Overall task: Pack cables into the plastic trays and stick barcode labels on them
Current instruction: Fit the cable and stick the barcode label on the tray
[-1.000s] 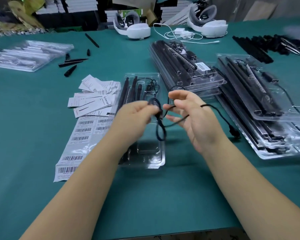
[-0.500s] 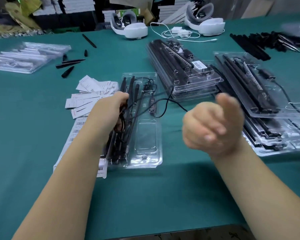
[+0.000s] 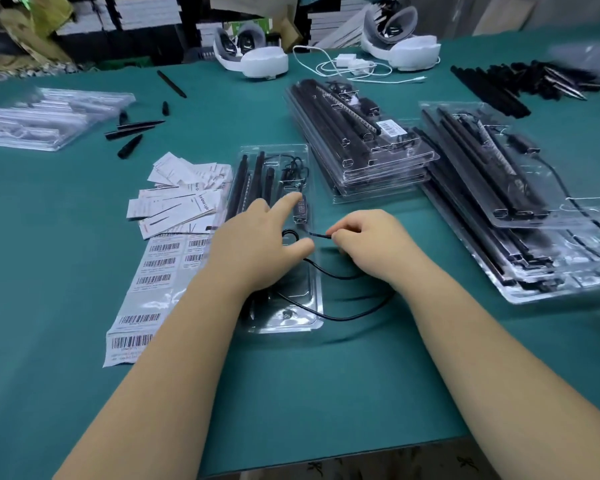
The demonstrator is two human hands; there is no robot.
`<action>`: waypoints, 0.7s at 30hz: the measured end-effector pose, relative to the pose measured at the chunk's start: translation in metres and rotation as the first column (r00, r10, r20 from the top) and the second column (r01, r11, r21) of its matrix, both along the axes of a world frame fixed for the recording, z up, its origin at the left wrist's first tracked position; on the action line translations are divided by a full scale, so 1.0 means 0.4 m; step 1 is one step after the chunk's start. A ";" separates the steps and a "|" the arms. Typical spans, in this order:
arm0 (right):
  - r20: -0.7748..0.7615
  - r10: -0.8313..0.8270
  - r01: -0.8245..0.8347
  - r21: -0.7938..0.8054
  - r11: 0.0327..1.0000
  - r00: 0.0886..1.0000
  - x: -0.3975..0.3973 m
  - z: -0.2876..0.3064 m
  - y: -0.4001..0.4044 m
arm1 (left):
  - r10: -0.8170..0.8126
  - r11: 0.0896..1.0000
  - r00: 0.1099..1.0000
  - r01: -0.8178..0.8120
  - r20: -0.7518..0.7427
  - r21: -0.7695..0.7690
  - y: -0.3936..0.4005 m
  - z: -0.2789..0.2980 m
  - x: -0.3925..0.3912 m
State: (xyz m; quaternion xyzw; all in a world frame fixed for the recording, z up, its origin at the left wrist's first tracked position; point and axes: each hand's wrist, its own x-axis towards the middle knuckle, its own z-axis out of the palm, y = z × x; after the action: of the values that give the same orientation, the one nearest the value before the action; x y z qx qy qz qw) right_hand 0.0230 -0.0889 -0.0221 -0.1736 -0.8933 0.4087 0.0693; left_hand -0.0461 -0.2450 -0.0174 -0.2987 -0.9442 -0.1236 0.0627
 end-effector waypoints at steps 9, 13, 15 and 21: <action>-0.014 0.057 -0.056 0.078 0.995 0.998 0.002 -0.001 -0.004 | 0.039 0.989 0.994 -0.024 0.100 -0.144 0.014 -0.014 -0.028; 0.013 0.068 -0.069 0.107 0.992 0.998 0.007 -0.003 -0.007 | 0.048 0.975 0.995 -0.028 0.086 -0.219 0.023 -0.010 -0.030; 0.022 0.080 -0.082 0.125 0.989 0.997 0.010 -0.003 -0.012 | 0.039 0.968 0.997 -0.021 0.067 -0.252 0.024 -0.010 -0.029; 0.021 0.024 -0.027 0.157 0.987 0.999 0.009 -0.001 -0.014 | 0.044 0.972 0.996 -0.025 0.077 -0.235 0.022 -0.015 -0.025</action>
State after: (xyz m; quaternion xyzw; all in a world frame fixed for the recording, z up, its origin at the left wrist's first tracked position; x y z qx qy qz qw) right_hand 0.0266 -0.0945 -0.0226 -0.1600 -0.9255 0.3362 0.0692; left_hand -0.0562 -0.2361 -0.0234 -0.2822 -0.9591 -0.0223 -0.0093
